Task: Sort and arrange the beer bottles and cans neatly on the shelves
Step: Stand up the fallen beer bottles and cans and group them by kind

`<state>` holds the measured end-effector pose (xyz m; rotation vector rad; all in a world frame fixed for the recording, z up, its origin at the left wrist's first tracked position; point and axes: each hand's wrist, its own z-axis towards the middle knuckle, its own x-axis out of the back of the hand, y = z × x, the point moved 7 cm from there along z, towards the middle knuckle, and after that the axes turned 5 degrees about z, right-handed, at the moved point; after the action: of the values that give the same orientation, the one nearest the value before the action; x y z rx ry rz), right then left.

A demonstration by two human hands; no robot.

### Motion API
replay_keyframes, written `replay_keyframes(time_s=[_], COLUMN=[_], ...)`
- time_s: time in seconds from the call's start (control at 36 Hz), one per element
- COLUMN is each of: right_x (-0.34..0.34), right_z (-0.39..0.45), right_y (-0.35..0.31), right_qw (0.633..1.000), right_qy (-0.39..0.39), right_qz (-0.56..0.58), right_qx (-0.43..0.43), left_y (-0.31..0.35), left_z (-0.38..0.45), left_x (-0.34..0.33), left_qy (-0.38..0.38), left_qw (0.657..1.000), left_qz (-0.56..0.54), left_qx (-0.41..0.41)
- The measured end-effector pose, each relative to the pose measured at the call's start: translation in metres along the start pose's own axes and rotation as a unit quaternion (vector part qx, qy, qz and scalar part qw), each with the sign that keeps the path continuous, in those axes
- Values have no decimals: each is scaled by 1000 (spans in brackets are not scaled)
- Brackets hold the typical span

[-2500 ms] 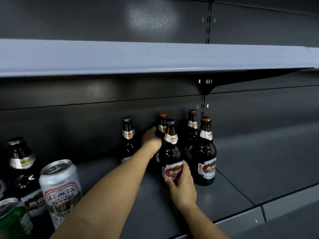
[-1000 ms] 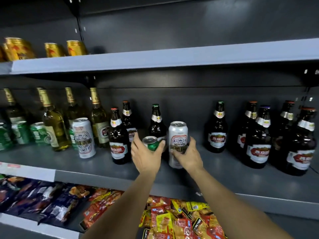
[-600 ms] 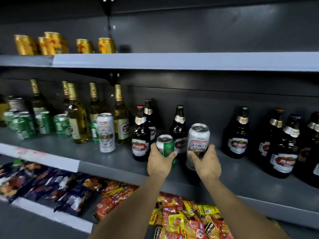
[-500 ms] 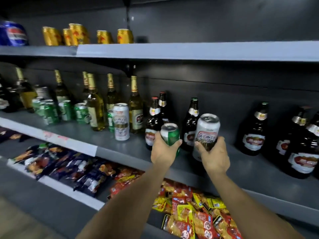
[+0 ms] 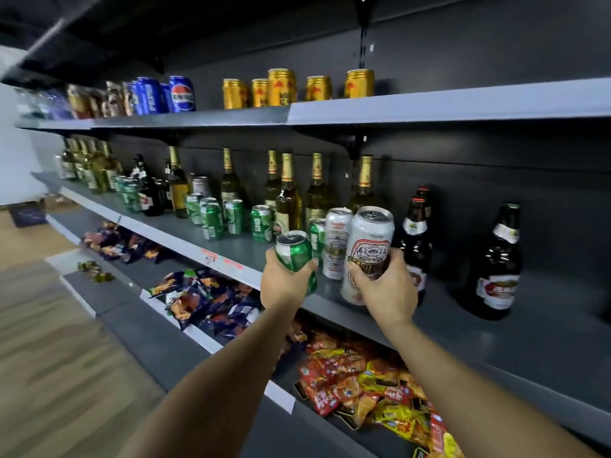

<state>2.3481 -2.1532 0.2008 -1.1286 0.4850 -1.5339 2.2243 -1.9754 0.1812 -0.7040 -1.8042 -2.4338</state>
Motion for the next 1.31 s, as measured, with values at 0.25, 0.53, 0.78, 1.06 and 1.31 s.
replay_keyframes(time_s=[0.25,0.53,0.78,1.06,1.31], right_x=[-155,-287,-374,-443,-462], right_z=[15,41,90,120,131], right_y=[-63,-104,-106,-93,-94], right_qw=[999,998,997,993,993], right_qy=[-13,-42,-62,-80,-39], right_qz=[25,17,6,-9,-29], right_qx=[-20,-35,-45,-85,-105], left_y=[-60,-122,-152,-176,-193], left_z=[128,251,343,412,461], left_x=[84,126,126,117,109], left_qy=[27,45,88,76,21], left_qw=[1000,998,994,996,999], left_qz=[-9,0,-25,-2,22], left_qx=[-1,31,56,52,37])
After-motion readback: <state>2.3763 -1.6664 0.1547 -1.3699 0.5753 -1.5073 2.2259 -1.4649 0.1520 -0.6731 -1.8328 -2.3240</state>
